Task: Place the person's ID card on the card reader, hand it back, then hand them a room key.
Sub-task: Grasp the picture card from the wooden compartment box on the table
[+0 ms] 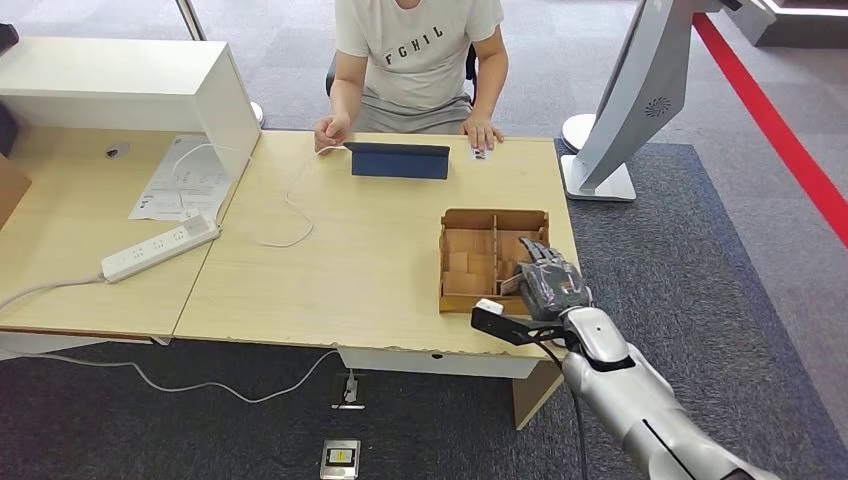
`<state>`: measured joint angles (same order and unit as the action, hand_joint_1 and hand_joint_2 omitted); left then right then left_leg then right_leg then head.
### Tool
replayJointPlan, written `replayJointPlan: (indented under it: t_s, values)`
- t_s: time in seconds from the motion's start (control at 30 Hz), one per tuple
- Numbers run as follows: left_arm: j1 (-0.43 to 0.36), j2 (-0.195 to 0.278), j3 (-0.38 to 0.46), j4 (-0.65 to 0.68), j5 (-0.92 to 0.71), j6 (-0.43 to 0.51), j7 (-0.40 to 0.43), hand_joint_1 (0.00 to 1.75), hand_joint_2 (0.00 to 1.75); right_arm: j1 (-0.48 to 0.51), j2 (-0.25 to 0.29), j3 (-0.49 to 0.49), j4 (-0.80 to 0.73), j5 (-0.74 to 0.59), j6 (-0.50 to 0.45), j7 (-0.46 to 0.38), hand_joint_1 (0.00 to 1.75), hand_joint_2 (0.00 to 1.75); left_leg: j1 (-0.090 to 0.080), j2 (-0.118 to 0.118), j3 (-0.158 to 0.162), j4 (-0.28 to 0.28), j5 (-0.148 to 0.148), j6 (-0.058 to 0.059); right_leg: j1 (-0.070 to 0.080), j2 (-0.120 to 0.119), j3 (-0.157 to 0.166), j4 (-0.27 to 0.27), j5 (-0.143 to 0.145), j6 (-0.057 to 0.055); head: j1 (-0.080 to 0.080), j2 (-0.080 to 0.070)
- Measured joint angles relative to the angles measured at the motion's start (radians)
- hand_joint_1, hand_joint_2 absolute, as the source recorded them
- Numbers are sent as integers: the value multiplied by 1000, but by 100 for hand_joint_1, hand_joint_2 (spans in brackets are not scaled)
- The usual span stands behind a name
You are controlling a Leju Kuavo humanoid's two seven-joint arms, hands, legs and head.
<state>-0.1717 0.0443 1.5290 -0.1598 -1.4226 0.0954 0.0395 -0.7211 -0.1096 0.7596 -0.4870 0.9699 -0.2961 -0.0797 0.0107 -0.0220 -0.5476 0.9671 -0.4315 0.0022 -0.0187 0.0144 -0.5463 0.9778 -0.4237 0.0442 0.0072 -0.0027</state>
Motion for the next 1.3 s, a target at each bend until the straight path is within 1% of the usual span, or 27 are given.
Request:
replayJointPlan:
  t_s: [0.1, 0.23, 0.4, 0.5, 0.77, 0.97, 1.1, 1.3]
  values:
    - [0, 0, 0, 0, -1, 0, -2, 0, 0, 0, -1, -7, -9, -9, -37, -14, 175, 175, 0, 0, 0, 0, 0, 0, 0, 0, 0, 0, 0, 0, 0, 0]
    - [0, 0, 0, 0, -2, -1, -6, 0, 0, -1, -2, -21, -22, -16, -61, -27, 175, 175, 0, 0, 0, 0, 0, 0, 0, 0, 0, 0, 0, 0, 0, 0]
    - [0, -1, 0, 0, -7, -8, -17, 0, 0, -14, -10, -41, -58, -17, -168, -82, 175, 175, 0, 0, 0, 0, 0, 0, 0, 0, 0, 0, 0, 0, 0, 0]
    - [0, -1, 0, 0, -10, -12, -26, 0, 0, -27, -11, -53, -80, -26, -190, -97, 175, 175, 0, 0, 0, 0, 0, 0, 0, 0, 0, 0, 0, 0, 0, 0]
    - [0, -2, -7, 0, -14, -27, -39, 0, 0, -85, 1, -72, -124, 12, -193, -83, 175, 175, 0, 0, 0, 0, 0, 0, 0, 0, 0, 0, 0, 0, 0, 0]
    - [0, -1, -10, 0, -17, -37, -40, 0, 0, -137, 20, -73, -143, 29, -162, -88, 175, 175, 0, 0, 0, 0, 0, 0, 0, 0, 0, 1, 0, 0, 0, 0]
    - [0, -1, -12, 0, -18, -41, -40, 0, 0, -200, 52, -72, -123, 53, -139, -86, 175, 175, 0, 0, 0, 0, 0, -1, 0, 0, -1, 1, 0, 0, 0, 0]
    - [0, -2, -17, 0, -19, -41, -44, 0, 0, -326, 121, -62, -38, 120, -83, -34, 175, 175, 0, 0, 0, 0, 1, -1, 1, 0, -1, 1, 0, 0, 0, 0]
